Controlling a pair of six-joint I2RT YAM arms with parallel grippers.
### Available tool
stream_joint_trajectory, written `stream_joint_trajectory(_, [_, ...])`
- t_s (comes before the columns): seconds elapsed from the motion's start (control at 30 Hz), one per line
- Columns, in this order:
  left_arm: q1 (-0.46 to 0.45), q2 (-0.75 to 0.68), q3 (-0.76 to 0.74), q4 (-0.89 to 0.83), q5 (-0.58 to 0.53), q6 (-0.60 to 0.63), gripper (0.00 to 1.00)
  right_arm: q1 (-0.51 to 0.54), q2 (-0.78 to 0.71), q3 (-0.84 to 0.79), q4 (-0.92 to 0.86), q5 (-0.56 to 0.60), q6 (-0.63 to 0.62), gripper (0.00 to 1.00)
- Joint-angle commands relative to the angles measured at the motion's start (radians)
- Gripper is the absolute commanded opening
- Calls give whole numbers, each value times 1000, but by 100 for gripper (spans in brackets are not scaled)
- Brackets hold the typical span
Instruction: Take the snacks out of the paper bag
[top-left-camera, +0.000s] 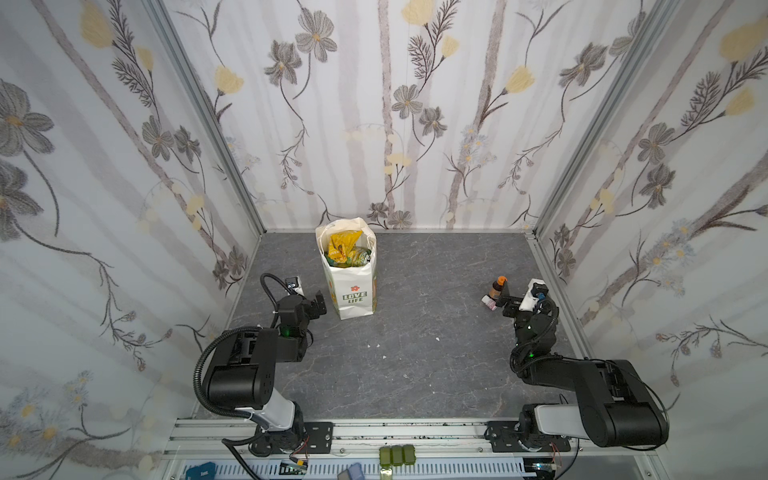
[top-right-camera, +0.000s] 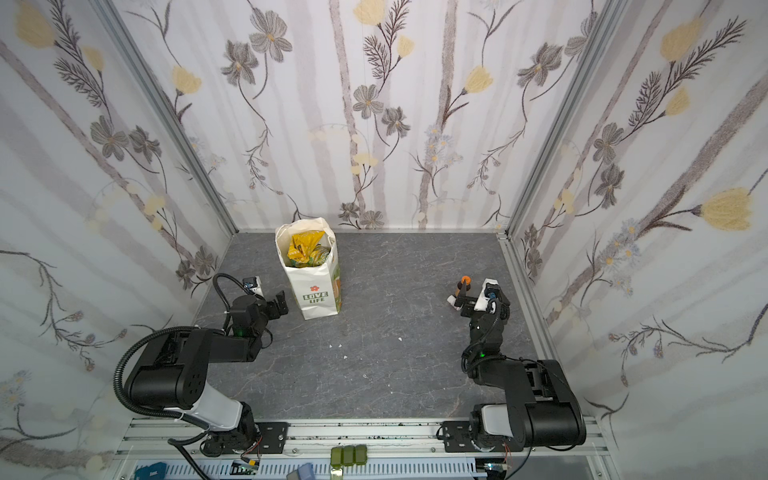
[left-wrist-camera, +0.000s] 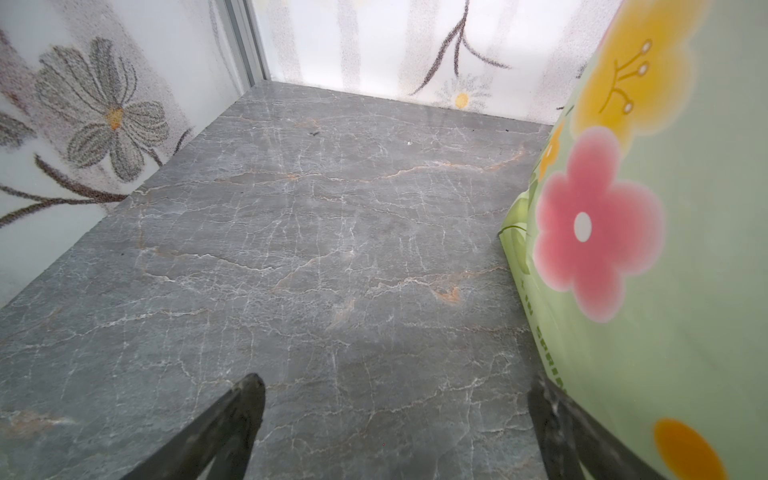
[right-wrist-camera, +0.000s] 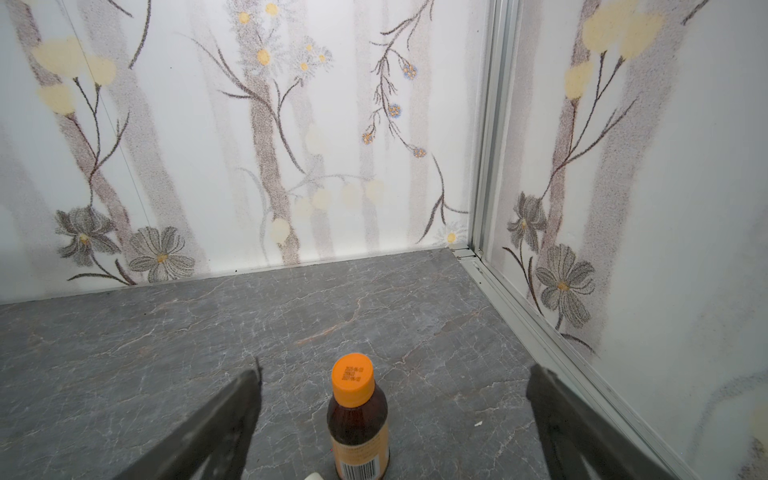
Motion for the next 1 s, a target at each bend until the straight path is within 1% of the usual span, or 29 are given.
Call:
stream_joint_trajectory(0.0, [1,0,0,47,-6,12,100,0,-65,7,-26,14,-1,100])
stream_joint_trajectory(0.03, [1,1,0,47,-6,12,100,0,-112,21,-96,32,8,100])
stream_joint_trajectory(0.1, [0,0,0,47,-6,12,100,0,-252,87,-339,62,48,100])
stream_joint_trajectory(0.2, [1,1,0,46,-6,11,100,0,-435,244,-745,62,180,100])
stream_joint_trajectory(0.3, [1,0,1,45,-5,11,100,3,-539,419,-1068,-14,353,98])
stream_joint_trajectory(0.37, [1,-3,-2,49,-8,9,100,16,-552,544,-1252,-89,436,97])
stream_joint_trajectory(0.43, [2,-12,-6,51,-32,-1,100,53,-523,678,-1393,-170,483,97])
stream_joint_trajectory(0.47, [2,-41,-6,27,-64,-12,100,90,-496,743,-1460,-188,497,97])
stream_joint_trajectory(0.5, [1,-94,5,-38,-100,-22,100,132,-463,806,-1516,-203,508,98])
stream_joint_trajectory(0.53, [2,-153,25,-130,-125,-35,100,167,-432,860,-1557,-214,509,98])
stream_joint_trajectory(0.6, [2,-297,98,-390,-166,-77,100,261,-353,974,-1626,-228,518,99])
stream_joint_trajectory(0.67, [-1,-425,172,-600,-150,-120,100,341,-279,1058,-1661,-229,520,99])
stream_joint_trajectory(0.77, [-32,-545,287,-847,-137,-244,100,441,-160,1187,-1690,-245,512,99])
stream_joint_trajectory(0.83, [-68,-582,375,-989,-140,-334,100,496,-63,1280,-1708,-255,500,99])
stream_joint_trajectory(0.87, [-86,-593,426,-1073,-152,-405,99,521,-10,1331,-1710,-260,489,100])
stream_joint_trajectory(0.9, [-99,-597,482,-1161,-162,-495,95,547,44,1381,-1715,-262,477,100])
stream_joint_trajectory(0.97, [-126,-587,607,-1320,-154,-639,92,583,164,1487,-1740,-253,467,99])
